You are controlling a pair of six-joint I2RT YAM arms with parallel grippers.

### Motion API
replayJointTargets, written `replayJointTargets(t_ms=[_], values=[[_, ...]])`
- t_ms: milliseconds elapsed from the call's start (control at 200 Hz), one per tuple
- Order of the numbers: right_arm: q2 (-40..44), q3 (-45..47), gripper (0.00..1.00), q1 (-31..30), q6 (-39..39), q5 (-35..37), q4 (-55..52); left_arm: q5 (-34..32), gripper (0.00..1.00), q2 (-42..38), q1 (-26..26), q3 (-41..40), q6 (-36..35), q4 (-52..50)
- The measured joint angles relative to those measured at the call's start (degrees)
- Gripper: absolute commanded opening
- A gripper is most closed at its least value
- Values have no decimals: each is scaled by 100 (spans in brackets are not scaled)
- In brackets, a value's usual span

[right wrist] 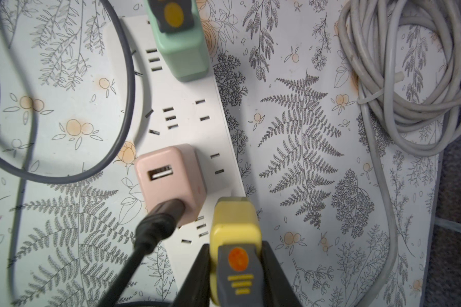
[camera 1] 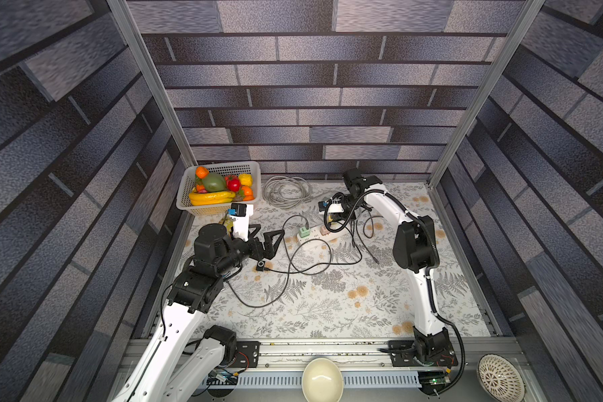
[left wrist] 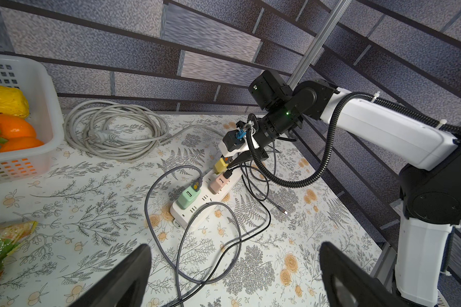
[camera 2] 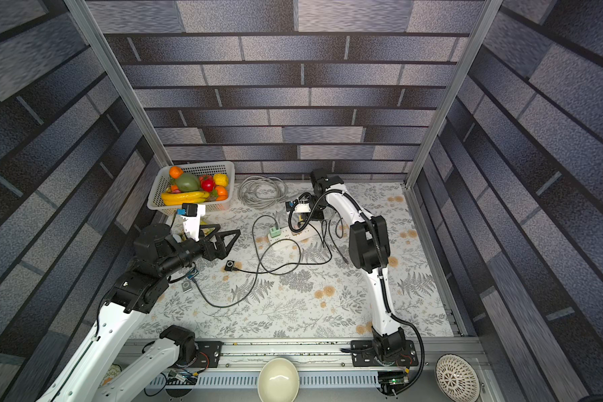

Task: Charge mp3
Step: Insert the plug into the socket.

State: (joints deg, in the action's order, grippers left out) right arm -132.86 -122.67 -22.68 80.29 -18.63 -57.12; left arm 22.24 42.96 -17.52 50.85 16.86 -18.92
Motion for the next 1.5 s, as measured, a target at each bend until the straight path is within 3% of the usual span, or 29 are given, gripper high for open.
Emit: replayJointTargets(t_ms=[591, 872, 952, 1027, 1142, 1498], values=[[28, 136, 0, -37, 535, 4, 52, 249, 100, 142, 0, 98, -2, -17], [-7, 94, 0, -48, 616, -9, 22, 535, 100, 734, -7, 105, 162, 190], [-76, -24, 0, -46, 612, -33, -52, 435, 100, 1152, -181, -13, 323, 531], [-136, -111, 0, -48, 584, -50, -98, 140, 100, 1547, -669, -260, 369, 905], [-208, -249, 0, -59, 501, -48, -203, -68, 89, 2319, -1246, -365, 492, 1141], [105, 350, 0, -98, 87, 4, 192, -739, 53, 4227, -1239, -350, 1091, 1766]])
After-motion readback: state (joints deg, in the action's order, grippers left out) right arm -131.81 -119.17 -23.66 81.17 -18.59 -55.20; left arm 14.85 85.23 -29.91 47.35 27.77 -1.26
